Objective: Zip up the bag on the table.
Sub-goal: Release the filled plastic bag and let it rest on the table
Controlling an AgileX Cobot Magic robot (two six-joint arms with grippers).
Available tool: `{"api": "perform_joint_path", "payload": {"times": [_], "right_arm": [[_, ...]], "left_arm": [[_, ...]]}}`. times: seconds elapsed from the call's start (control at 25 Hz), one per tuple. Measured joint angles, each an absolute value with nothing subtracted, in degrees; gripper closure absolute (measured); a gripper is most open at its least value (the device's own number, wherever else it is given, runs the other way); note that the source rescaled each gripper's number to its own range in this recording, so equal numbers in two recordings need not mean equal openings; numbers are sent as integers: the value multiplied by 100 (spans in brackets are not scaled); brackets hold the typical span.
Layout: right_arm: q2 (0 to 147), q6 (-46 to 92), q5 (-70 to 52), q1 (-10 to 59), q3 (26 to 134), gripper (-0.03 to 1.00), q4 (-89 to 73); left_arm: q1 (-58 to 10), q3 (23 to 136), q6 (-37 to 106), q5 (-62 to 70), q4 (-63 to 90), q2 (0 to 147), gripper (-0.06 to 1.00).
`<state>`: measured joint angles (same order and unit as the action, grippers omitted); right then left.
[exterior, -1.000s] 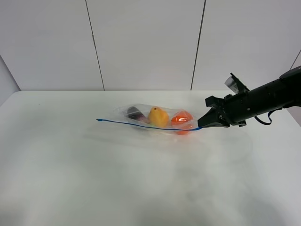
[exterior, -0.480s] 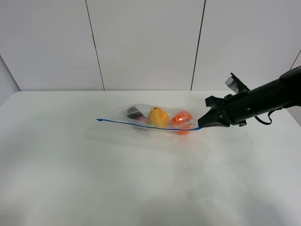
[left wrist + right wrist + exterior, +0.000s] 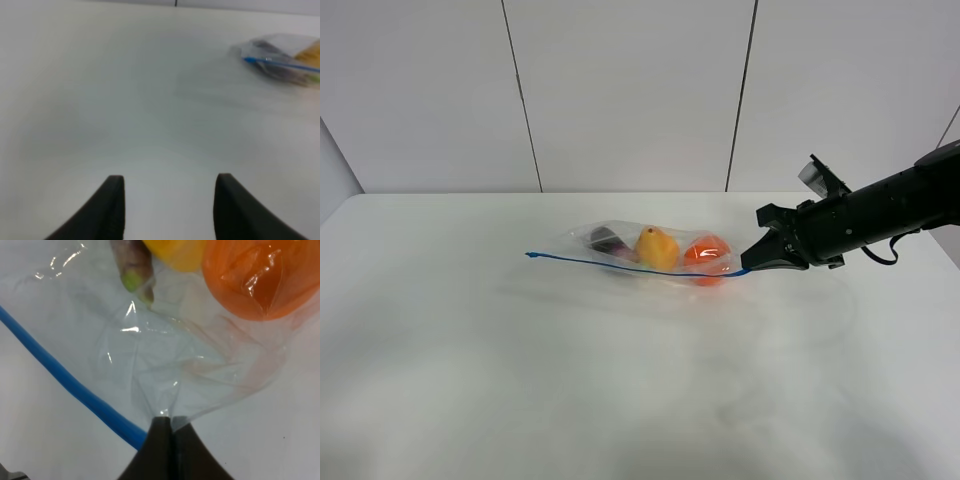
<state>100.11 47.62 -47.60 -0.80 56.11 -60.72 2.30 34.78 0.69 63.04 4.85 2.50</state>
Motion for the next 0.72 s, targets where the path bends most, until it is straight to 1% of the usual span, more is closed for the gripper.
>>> {"api": "perform_joint_path", "payload": {"times": [0.48,0.72], "right_arm": [[10011,4766,-4749,-80,5611,97,-6072],[10011,4766,-4725,-80,5611,97,-6056]], "left_arm": [[230,2887,69,6251,516,100,7],[230,2793,69,6132,516,100,7]]}}
